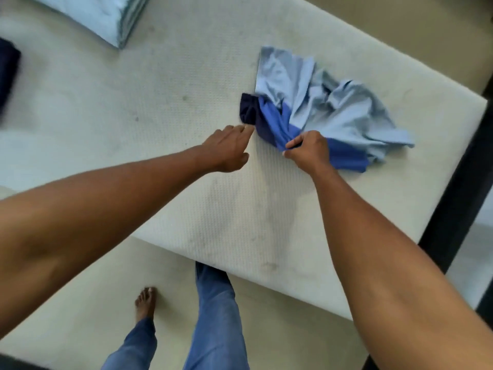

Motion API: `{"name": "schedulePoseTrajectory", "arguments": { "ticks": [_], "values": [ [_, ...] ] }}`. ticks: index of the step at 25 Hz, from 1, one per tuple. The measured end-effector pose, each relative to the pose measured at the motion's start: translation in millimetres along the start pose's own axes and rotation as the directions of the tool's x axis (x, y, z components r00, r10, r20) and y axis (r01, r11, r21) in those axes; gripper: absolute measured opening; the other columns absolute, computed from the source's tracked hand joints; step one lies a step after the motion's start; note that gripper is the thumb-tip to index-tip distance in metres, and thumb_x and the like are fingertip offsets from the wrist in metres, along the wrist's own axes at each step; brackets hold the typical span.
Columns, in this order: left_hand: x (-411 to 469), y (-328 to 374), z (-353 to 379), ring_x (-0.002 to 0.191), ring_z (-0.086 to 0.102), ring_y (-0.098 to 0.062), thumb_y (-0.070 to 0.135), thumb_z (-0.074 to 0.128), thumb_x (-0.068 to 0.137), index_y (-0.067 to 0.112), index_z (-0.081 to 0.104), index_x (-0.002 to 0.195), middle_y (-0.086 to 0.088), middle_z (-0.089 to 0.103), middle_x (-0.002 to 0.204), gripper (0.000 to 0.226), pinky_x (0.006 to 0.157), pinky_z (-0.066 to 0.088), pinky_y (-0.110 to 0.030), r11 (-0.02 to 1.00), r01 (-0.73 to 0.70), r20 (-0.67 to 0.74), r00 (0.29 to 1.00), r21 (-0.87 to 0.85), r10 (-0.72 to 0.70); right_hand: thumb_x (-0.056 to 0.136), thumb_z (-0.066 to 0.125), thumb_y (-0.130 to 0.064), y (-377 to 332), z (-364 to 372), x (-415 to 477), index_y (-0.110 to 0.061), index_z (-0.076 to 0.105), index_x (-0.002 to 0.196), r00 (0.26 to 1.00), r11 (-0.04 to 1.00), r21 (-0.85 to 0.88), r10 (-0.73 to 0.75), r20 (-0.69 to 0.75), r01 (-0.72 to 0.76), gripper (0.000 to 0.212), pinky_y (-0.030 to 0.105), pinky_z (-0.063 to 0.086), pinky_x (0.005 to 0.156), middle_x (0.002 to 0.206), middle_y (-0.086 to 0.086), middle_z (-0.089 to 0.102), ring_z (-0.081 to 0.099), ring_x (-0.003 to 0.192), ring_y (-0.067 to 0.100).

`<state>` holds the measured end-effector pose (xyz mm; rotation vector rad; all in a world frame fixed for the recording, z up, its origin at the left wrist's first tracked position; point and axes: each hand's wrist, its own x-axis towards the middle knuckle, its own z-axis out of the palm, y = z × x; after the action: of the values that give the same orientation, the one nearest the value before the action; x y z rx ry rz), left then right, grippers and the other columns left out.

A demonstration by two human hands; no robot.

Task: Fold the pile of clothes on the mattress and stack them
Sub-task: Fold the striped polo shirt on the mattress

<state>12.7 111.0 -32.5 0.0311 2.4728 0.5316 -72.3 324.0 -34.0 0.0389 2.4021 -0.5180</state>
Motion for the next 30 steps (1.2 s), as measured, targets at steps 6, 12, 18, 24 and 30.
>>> {"name": "schedulePoseTrajectory", "arguments": {
  "ticks": [6,12,18,24,30],
  "values": [
    [-79,32,-51,0.131,0.052,-0.038,0.030,0.072,0.089,0.010,0.024,0.160,-0.020,0.050,0.148,0.089,0.102,0.047,-0.046,0.979,-0.010,0.008,1.000,-0.206,0.012,0.083,0.070,-0.010,-64,-21,-125,-0.021,0.062,0.089,0.992,0.948,0.301,-0.072,-0.107,0.102,0.015,0.016,0.039,0.068,0.091,-0.007,0.064,0.060,0.088,0.014],
    [-187,20,-108,0.093,0.065,-0.027,0.018,0.074,0.075,0.024,0.050,0.138,-0.002,0.069,0.106,0.068,0.071,0.050,-0.034,0.942,-0.215,-0.090,0.976,-0.258,0.198,0.082,0.064,-0.002,-149,-68,-252,-0.025,0.053,0.073,0.949,0.827,0.496,-0.130,-0.287,0.264,0.026,0.020,0.039,0.067,0.075,-0.012,0.055,0.049,0.068,0.006],
    [-339,-21,-185,0.066,0.070,-0.019,0.004,0.051,0.079,0.021,0.063,0.123,0.001,0.072,0.083,0.049,0.058,0.051,-0.028,0.877,-0.427,-0.479,0.831,-0.221,0.283,0.079,0.063,-0.004,-227,-82,-399,-0.024,0.061,0.075,0.854,0.730,0.544,-0.104,-0.510,0.414,0.021,0.026,0.042,0.069,0.080,-0.006,0.058,0.049,0.074,0.012],
    [-452,-16,-297,0.076,0.066,-0.033,0.023,0.055,0.094,0.010,0.068,0.089,-0.002,0.063,0.076,0.020,0.065,0.048,-0.038,0.830,-0.557,-0.687,0.616,-0.035,0.385,0.087,0.063,0.004,-287,-120,-503,-0.022,0.071,0.075,0.718,0.746,0.368,-0.206,-0.664,0.554,0.030,0.025,0.053,0.082,0.084,-0.006,0.072,0.065,0.085,0.011],
    [-536,35,-367,0.063,0.046,-0.015,0.022,0.066,0.097,0.011,0.049,0.058,-0.001,0.051,0.059,0.044,0.061,0.032,-0.036,0.829,-0.542,-0.803,0.552,-0.138,0.227,0.093,0.070,-0.011,-325,-145,-556,-0.024,0.077,0.082,0.642,0.702,0.200,-0.448,-0.622,0.683,0.019,0.031,0.052,0.088,0.084,-0.008,0.075,0.065,0.083,0.005]
  ]
}}
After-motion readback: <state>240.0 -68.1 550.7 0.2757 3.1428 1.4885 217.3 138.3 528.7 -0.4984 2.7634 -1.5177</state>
